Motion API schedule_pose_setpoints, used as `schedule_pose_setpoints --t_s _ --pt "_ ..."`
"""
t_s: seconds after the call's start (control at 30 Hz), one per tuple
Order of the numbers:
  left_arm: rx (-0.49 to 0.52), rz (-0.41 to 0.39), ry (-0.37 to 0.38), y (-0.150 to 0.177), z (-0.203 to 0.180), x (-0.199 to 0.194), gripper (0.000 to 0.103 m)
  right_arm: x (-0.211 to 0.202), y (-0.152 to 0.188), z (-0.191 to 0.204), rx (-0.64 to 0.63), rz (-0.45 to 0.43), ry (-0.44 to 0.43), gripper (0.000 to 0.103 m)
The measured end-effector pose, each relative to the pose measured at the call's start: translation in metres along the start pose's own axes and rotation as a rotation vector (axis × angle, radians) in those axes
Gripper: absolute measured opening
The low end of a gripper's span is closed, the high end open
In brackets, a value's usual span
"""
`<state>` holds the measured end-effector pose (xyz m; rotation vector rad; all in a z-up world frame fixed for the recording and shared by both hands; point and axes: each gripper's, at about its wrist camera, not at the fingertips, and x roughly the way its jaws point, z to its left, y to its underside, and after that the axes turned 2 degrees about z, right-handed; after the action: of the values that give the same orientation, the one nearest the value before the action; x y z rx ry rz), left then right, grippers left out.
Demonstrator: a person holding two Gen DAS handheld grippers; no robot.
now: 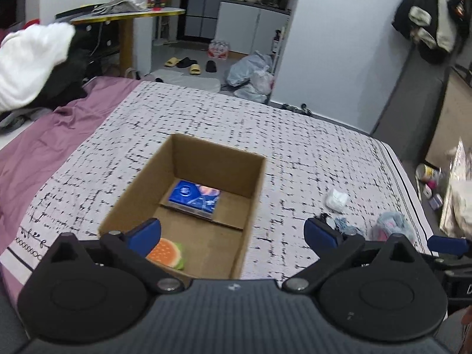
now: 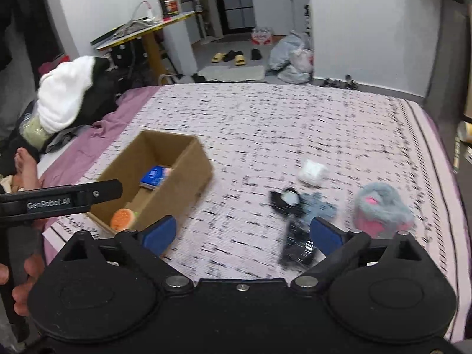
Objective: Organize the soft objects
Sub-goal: 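Move the left tool to the black plastic bag while the right tool approaches the blue fabric toy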
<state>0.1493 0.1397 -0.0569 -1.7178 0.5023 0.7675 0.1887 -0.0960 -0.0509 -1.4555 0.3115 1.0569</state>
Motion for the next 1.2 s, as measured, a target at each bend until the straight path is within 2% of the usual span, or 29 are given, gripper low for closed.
schedule_pose_setpoints --t_s 0.2,0.57,0.67,0.77,1.2 --pt "0.046 0.01 0.01 0.007 -0.022 0.004 0.102 -0.004 0.013 -0.027 0.044 0.012 0.031 0.099" --pt "0.057 0.026 0.065 0.018 -0.052 0.014 0.102 -0.008 0.033 -0.066 0.102 0.015 0.054 0.103" --pt "0.06 0.01 0.044 0.021 -0.061 0.017 0.102 -0.008 0.038 -0.076 0.12 0.016 0.053 0.103" --pt "0.057 0.01 0.062 0.025 -0.067 0.022 0.102 -0.007 0.043 -0.087 0.139 0.014 0.05 0.103" --pt "0.065 0.038 0.101 0.032 -0.094 0.041 0.102 -0.003 0.055 -0.139 0.269 -0.057 0.037 0.102"
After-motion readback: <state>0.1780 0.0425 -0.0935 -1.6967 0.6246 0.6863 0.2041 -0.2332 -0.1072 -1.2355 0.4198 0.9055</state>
